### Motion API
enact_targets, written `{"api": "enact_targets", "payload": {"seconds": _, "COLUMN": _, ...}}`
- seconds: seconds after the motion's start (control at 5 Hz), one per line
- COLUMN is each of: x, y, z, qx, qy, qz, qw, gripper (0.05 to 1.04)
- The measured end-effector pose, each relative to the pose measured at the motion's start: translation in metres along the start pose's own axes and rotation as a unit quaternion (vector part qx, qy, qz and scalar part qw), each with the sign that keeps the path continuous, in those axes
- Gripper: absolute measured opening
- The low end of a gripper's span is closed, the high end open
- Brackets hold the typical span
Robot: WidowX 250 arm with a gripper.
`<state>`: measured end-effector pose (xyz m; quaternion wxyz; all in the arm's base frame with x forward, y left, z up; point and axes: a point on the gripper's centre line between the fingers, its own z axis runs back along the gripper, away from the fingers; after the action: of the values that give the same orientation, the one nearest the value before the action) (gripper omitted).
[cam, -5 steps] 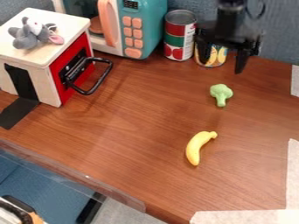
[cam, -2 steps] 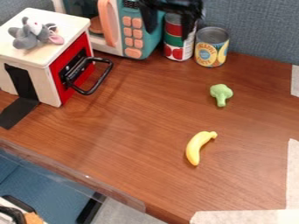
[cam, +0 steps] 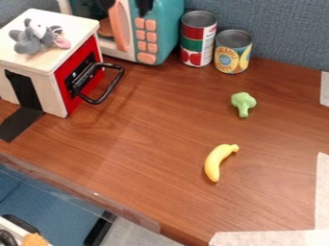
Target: Take the gray object and put it on the lower center of the table.
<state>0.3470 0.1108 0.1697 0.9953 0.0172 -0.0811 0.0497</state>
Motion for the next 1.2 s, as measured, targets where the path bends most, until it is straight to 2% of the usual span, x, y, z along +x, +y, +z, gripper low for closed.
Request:
{"api": "enact_targets", "payload": {"seconds": 0.2, "x": -0.007, "y": 0.04, "z": 0.008, "qx": 0.011, "qy": 0.002, "qz": 0.031, "qw": 0.9995, "gripper": 0.999}}
{"api": "enact_targets", "payload": {"seconds": 0.4, "x": -0.007, "y": 0.068, "z": -0.006, "qx": 0.024, "qy": 0.036, "qz": 0.041, "qw": 0.9982, "gripper": 0.999}}
{"api": "enact_targets", "payload": {"seconds": 0.6, "x": -0.017, "y": 0.098, "z": -0.012, "qx": 0.029, "qy": 0.048, "qz": 0.047, "qw": 0.9973, "gripper": 0.999}}
{"api": "enact_targets", "payload": {"seconds": 1.0, "x": -0.039, "y": 0.131, "z": -0.048, "qx": 0.028, "qy": 0.082, "qz": 0.025, "qw": 0.9959, "gripper": 0.997}}
{"api": "enact_targets", "payload": {"seconds": 1.2, "x": -0.039, "y": 0.133, "z": -0.053, "qx": 0.034, "qy": 0.073, "qz": 0.029, "qw": 0.9963, "gripper": 0.983}}
